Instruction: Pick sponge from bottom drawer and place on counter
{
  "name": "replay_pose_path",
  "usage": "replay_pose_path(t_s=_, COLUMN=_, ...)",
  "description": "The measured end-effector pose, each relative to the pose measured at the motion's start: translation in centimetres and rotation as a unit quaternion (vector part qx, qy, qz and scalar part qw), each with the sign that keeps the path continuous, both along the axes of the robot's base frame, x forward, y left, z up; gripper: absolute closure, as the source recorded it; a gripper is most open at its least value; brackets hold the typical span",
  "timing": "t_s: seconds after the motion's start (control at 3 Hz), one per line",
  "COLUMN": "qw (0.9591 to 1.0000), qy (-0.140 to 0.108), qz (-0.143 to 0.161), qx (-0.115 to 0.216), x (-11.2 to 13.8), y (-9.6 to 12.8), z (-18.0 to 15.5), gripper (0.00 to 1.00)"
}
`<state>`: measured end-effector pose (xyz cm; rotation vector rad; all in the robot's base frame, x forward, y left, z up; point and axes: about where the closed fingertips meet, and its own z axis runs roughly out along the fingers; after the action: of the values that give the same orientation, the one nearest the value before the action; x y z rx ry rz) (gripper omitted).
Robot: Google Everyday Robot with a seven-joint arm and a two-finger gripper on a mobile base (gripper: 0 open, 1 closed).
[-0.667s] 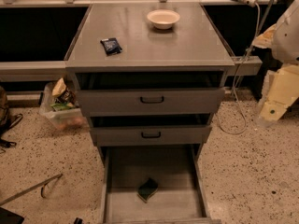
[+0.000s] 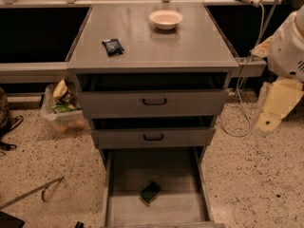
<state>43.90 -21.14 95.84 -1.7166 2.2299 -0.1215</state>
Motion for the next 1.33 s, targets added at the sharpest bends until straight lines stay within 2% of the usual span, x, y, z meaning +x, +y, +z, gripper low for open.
replay_pose_path(t_s=0.33, qw=0.9997, qy=0.009, qz=0.0, qx=0.021, x=0.0, y=1.2, z=-5.7, gripper=0.0)
replay_pose_path(t_s=0.67, qw=0.9982, qy=0.032, qz=-0.012, qx=0.048, x=-0.1, y=2.6, z=-14.0, gripper=0.0)
replay_pose_path(t_s=1.0, qw=0.9964, qy=0.046, qz=-0.027, qx=0.065, x=-0.3, y=3.6, z=-25.3, gripper=0.0)
replay_pose_path(t_s=1.33, qw=0.9964, qy=0.046, qz=-0.027, qx=0.065, x=-0.3, y=3.6, z=-25.3, gripper=0.0)
